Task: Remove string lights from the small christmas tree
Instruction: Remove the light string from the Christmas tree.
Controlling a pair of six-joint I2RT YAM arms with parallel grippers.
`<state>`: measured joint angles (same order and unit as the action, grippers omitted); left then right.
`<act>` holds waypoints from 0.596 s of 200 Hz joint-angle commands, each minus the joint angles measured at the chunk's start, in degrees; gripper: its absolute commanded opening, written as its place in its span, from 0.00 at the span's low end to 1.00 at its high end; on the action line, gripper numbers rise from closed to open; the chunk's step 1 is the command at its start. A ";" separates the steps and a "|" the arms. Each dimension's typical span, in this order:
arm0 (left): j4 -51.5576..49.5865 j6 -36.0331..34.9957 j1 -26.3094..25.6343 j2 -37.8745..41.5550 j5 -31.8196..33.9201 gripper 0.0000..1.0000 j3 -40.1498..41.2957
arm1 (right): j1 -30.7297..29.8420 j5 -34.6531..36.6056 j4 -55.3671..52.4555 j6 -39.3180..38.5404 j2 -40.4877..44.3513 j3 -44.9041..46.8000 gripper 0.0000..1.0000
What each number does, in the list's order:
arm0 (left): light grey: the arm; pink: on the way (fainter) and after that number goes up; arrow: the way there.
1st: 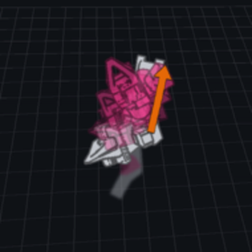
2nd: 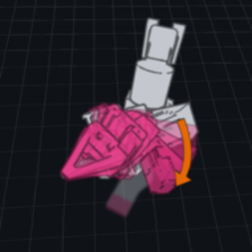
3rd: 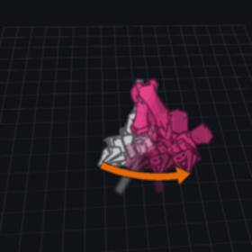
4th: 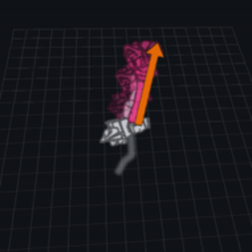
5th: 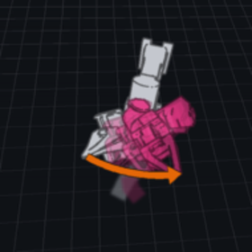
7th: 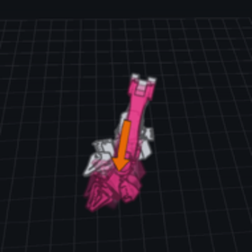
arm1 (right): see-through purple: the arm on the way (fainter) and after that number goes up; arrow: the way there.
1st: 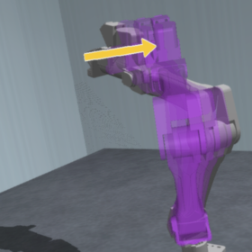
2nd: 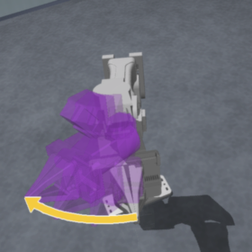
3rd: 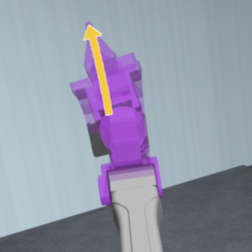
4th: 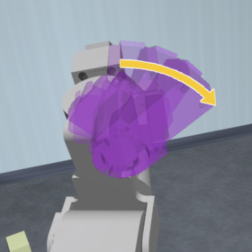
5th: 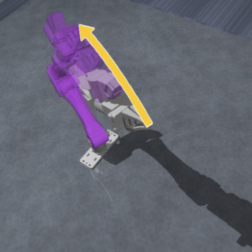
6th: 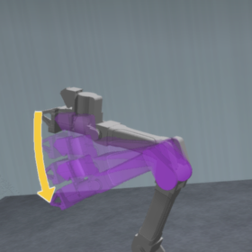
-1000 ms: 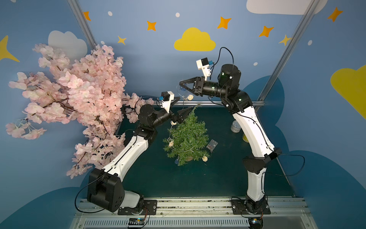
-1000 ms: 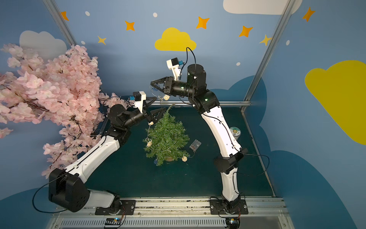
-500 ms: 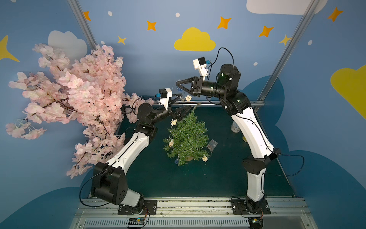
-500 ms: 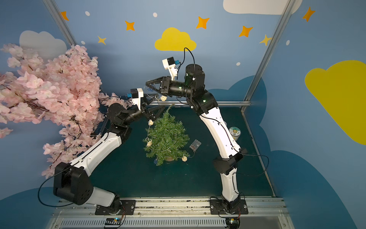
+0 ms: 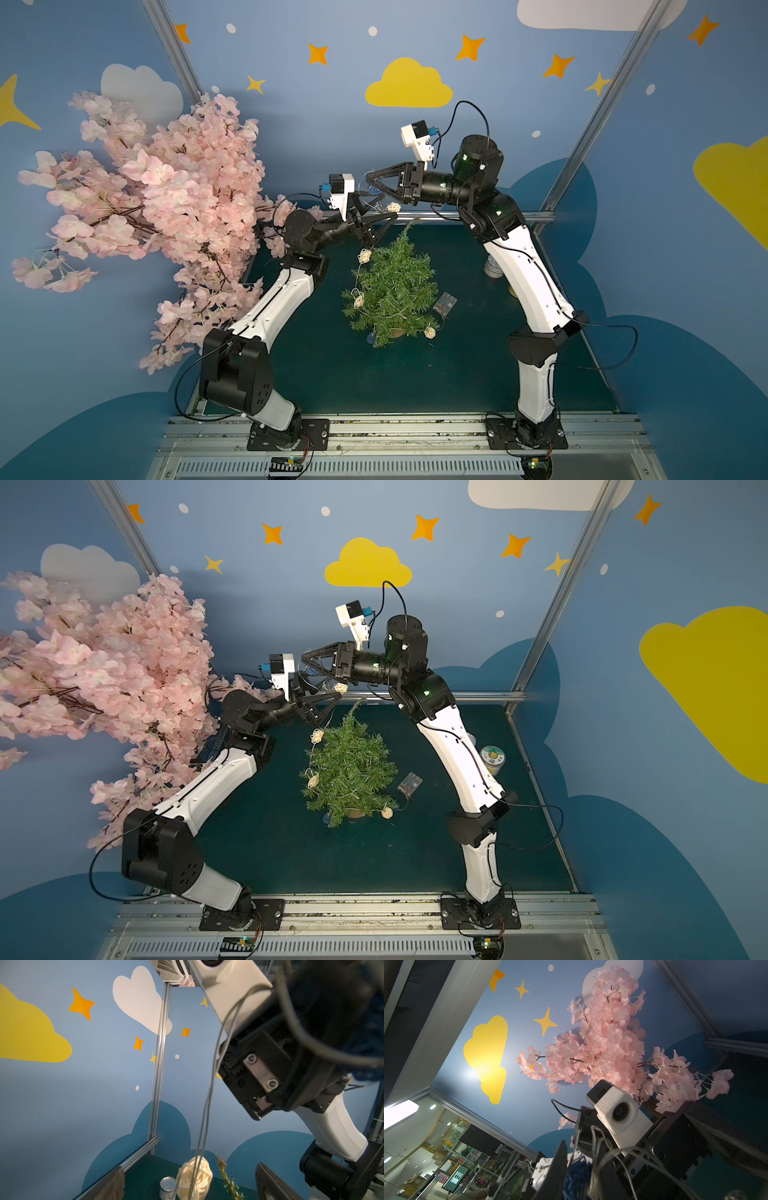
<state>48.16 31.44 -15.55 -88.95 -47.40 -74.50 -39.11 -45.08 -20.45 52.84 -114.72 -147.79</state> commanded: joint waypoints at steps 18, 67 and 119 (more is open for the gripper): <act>-5.60 -2.45 -2.09 0.07 -2.08 0.95 -3.66 | -0.19 -0.54 3.35 0.92 2.04 0.19 0.10; -6.01 -2.70 -2.27 0.35 0.46 0.71 -2.42 | -0.26 -0.28 2.03 -0.49 2.52 0.26 0.10; -8.39 -3.02 -2.07 0.86 1.70 0.40 -1.70 | 0.94 -0.12 1.84 -0.90 3.27 0.57 0.10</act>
<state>40.97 28.86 -17.96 -88.95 -46.87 -76.84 -38.79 -45.06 -19.55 52.71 -114.26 -147.79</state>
